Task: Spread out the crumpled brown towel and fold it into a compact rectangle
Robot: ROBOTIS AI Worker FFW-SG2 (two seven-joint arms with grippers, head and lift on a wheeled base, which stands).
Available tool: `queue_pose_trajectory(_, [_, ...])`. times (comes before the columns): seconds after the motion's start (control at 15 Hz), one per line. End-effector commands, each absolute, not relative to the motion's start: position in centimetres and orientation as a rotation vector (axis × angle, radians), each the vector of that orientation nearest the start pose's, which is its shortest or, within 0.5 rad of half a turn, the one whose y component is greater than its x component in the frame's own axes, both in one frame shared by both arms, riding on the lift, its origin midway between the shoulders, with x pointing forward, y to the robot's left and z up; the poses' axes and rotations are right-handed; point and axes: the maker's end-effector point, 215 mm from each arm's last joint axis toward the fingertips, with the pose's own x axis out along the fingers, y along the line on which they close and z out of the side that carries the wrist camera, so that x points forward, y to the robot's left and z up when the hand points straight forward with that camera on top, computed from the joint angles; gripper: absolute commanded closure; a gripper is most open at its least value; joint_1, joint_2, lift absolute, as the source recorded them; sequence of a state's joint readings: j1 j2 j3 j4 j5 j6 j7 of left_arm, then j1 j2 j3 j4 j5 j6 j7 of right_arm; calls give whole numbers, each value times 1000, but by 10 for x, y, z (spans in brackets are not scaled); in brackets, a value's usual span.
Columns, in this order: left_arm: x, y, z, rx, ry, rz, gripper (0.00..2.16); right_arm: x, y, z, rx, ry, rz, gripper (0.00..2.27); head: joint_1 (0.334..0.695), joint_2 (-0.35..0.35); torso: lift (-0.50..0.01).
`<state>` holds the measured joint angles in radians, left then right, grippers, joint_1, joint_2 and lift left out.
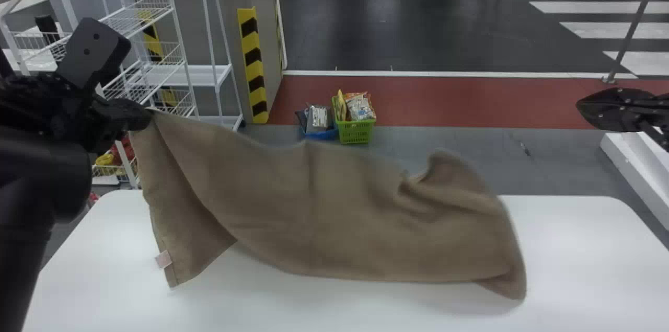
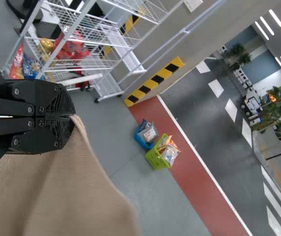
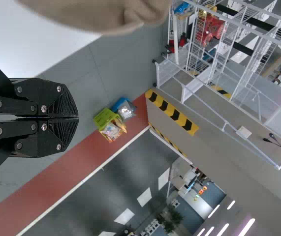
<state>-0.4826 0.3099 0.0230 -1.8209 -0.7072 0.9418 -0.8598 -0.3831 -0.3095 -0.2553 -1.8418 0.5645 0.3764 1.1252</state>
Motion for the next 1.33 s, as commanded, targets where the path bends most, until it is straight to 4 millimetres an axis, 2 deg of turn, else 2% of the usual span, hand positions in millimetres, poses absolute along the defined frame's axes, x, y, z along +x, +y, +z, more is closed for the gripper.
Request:
queue_pose_trajectory(0.0, [643, 385, -169, 537, 435, -91, 1791, 627, -352, -122, -704, 153, 434, 1099, 436, 34, -127])
queue_pose_trajectory(0.07, [635, 387, -167, 533, 427, -85, 1791, 624, -357, -124, -696, 164, 439, 1099, 420, 30, -127])
queue_pose_trajectory(0.2, [614, 382, -175, 537, 421, -107, 1791, 610, -356, -138, -717, 188, 459, 1096, 405, 27, -127])
queue_pose_trajectory(0.33, [580, 375, -187, 549, 415, -130, 1791, 594, -350, -160, -730, 218, 487, 1096, 422, 24, -127])
queue_pose_trajectory(0.4, [557, 373, -191, 552, 410, -141, 1791, 585, -345, -173, -748, 244, 516, 1082, 438, 22, -127])
queue_pose_trajectory(0.47, [534, 368, -195, 557, 409, -162, 1791, 576, -340, -189, -751, 273, 544, 971, 452, 22, -127])
queue_pose_trajectory(0.53, [517, 359, -203, 568, 420, -193, 1791, 571, -338, -201, -748, 290, 555, 920, 493, 24, -127])
queue_pose_trajectory(0.6, [500, 357, -214, 582, 441, -205, 1791, 568, -330, -213, -744, 308, 576, 903, 512, 24, -127])
queue_pose_trajectory(0.67, [492, 355, -223, 591, 458, -213, 1791, 566, -320, -230, -705, 341, 581, 633, 535, 22, -127])
queue_pose_trajectory(0.73, [488, 353, -230, 593, 472, -220, 1791, 564, -309, -236, -636, 362, 583, 434, 554, 23, -127])
queue_pose_trajectory(0.8, [483, 352, -233, 597, 480, -224, 1791, 560, -295, -243, -548, 385, 589, 421, 586, 31, -127])
queue_pose_trajectory(0.93, [466, 350, -236, 605, 491, -242, 1791, 557, -278, -249, -488, 410, 566, 343, 611, 48, -127])
queue_pose_trajectory(1.13, [417, 366, -242, 630, 523, -228, 1791, 552, -268, -262, -459, 442, 551, 326, 645, 82, -127])
queue_pose_trajectory(1.27, [383, 364, -263, 628, 578, -238, 1791, 551, -260, -267, -459, 445, 556, 299, 665, 99, -127])
